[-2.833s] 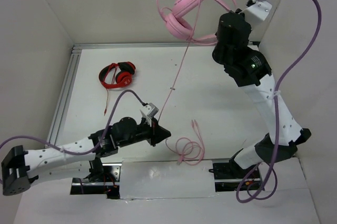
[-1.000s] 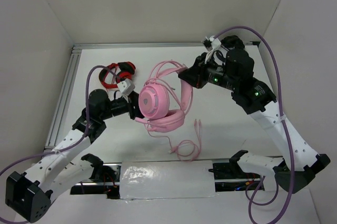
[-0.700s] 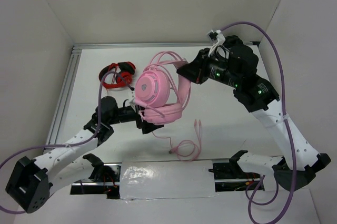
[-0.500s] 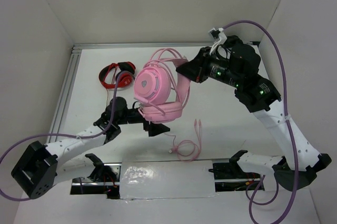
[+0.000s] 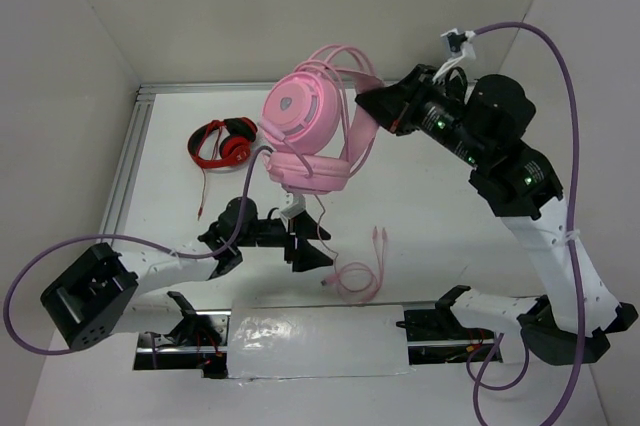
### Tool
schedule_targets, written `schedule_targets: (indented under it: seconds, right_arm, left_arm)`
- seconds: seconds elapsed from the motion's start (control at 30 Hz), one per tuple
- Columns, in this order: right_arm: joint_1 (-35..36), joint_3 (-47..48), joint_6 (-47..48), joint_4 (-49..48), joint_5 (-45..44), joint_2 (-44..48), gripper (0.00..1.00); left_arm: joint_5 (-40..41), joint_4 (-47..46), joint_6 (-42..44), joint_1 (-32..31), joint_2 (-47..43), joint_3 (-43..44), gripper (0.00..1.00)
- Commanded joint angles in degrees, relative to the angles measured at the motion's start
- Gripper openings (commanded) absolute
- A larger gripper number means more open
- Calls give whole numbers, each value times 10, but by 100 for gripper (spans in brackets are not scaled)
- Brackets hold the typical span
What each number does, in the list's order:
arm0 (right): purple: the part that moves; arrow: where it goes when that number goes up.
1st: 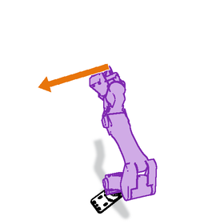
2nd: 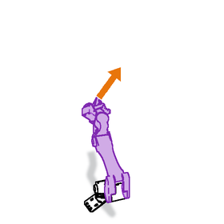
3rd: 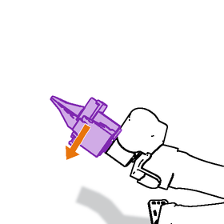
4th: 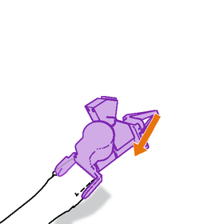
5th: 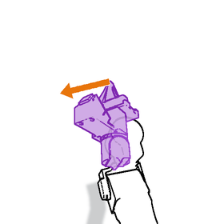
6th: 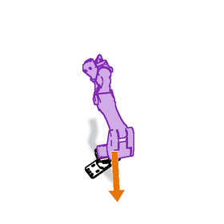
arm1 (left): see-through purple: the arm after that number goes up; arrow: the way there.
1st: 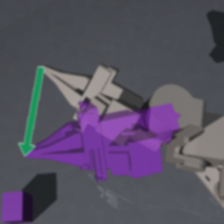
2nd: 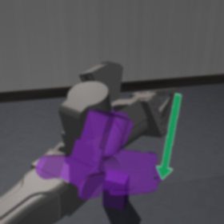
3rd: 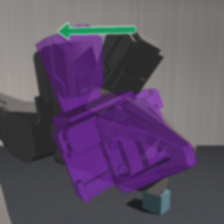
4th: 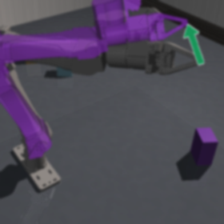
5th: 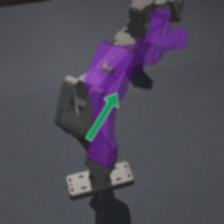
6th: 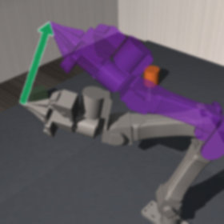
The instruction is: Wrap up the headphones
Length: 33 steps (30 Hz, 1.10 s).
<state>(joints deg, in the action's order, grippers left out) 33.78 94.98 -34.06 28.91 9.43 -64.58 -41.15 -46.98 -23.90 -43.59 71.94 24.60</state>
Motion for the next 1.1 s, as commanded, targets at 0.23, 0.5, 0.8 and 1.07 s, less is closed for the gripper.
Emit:
schedule_targets:
  seconds: [0.23,0.5,0.8,1.07]
  right_arm:
    - [-26,58,-69,-68,-14,6,0]
    - [-27,112,-70,-31,26,-9,0]
    - [-28,130,-48,-22,9,4,0]
    - [-30,151,-39,-10,1,1,0]
  left_arm:
    - [-49,-251,-38,-25,79,-8,89]
    - [51,-262,-23,-31,180,62,94]
    - [142,-132,14,-38,104,44,99]
    - [196,-46,45,-69,80,47,99]
